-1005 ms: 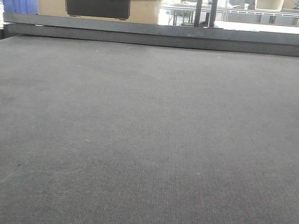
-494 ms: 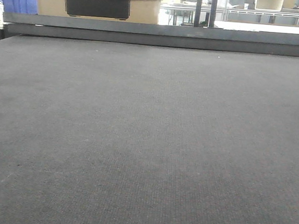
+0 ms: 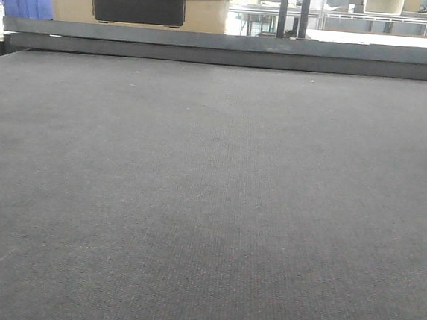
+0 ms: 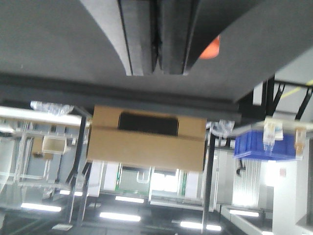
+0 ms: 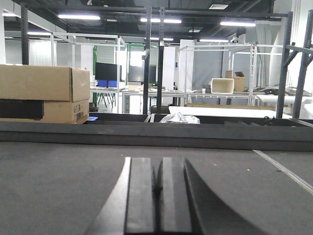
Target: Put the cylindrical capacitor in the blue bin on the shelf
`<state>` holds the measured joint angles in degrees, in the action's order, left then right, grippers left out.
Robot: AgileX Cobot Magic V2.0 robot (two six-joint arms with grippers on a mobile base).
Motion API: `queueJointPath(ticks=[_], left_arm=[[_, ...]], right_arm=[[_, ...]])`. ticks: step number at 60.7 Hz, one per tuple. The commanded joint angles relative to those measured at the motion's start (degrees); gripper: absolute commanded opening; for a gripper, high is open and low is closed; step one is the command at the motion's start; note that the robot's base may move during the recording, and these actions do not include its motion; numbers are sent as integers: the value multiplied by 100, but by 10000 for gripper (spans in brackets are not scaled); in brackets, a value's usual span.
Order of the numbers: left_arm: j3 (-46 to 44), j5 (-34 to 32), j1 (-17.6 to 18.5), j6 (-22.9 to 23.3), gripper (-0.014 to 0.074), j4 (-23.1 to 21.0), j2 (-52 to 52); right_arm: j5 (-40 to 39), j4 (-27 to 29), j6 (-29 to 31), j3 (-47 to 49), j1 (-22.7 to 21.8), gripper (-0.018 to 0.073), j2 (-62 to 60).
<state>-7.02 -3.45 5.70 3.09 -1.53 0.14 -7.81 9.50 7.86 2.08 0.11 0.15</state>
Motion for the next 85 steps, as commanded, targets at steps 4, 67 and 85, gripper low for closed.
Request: queueJointPath(ticks=[4,67,85], left_arm=[[-1069,1049,13,-6,-108,268,289],[-3089,2473,415,-6,519,334,3143],[-3089,2473,415,-6,519,334,3143]], right_arm=[[585,129,-3,970,9,-162,-15],[583,-121,-3,3421,-368,549,6631],[-1382,-121,-3,3371,-402,549,8448]])
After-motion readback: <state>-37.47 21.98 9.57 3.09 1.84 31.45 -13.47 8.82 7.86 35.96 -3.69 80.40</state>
